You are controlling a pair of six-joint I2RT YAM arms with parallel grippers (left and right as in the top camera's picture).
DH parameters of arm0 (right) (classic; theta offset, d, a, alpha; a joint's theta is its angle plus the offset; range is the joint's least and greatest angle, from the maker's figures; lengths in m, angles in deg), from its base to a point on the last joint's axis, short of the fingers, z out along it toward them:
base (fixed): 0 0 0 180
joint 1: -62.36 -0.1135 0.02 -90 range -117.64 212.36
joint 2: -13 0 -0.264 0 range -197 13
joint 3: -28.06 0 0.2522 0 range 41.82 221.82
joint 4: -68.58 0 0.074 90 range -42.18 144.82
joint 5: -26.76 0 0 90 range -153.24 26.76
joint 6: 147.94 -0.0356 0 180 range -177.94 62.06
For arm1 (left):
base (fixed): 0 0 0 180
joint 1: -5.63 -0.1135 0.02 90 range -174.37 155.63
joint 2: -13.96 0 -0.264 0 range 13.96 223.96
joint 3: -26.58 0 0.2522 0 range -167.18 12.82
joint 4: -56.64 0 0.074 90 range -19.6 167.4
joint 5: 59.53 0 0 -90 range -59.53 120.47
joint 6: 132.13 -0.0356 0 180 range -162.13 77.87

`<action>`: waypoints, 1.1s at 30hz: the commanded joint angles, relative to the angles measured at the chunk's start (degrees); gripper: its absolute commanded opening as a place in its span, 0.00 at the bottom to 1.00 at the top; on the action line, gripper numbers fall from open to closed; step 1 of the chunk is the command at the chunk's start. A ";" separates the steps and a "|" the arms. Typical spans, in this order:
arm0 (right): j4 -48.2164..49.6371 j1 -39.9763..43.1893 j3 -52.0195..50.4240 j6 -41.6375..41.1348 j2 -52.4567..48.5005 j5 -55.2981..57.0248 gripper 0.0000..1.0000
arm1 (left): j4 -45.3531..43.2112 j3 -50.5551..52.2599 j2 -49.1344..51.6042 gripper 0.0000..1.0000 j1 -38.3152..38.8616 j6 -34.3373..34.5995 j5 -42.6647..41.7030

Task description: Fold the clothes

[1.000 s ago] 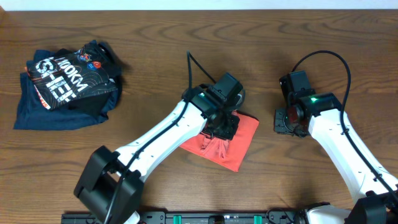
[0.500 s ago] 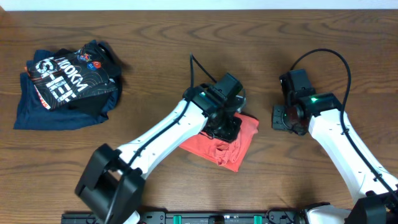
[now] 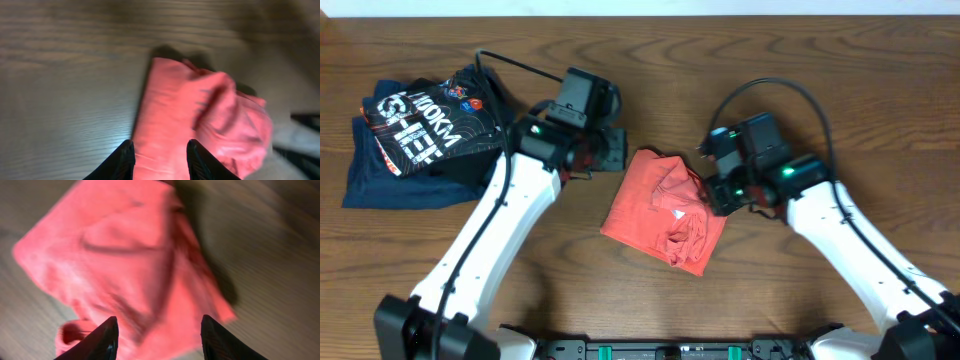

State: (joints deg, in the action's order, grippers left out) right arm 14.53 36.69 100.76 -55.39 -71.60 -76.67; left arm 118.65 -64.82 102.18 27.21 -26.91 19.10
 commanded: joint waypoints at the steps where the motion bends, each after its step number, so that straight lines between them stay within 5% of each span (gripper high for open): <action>1: 1.27 -3.56 -0.20 3.32 -2.40 -1.03 0.52 | 0.52 0.57 2.84 0.37 -1.81 1.42 -0.83; 7: 2.45 -7.19 -0.20 3.26 -7.63 2.08 0.50 | 0.48 0.57 8.35 0.37 -1.84 1.42 -3.21; 11: 3.10 -7.82 -0.20 -1.97 -8.98 9.81 0.27 | 0.52 0.57 12.87 0.37 -1.84 1.38 -6.40; 14: 2.91 -7.56 -0.17 -9.35 -8.59 15.96 0.22 | 0.46 0.57 15.54 0.37 -1.75 1.38 -10.36; 25: 0.22 -6.43 -0.17 -19.71 -7.91 20.00 0.31 | -1.70 0.57 20.94 0.37 3.17 -0.13 -10.47; 33: -7.21 -3.76 -0.17 -34.64 -7.91 30.16 0.36 | -2.25 0.57 25.14 0.37 7.02 -0.33 -7.30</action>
State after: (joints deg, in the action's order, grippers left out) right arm 8.39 31.09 100.65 -82.15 -80.34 -52.02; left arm 116.35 -64.69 125.31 33.48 -26.10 10.31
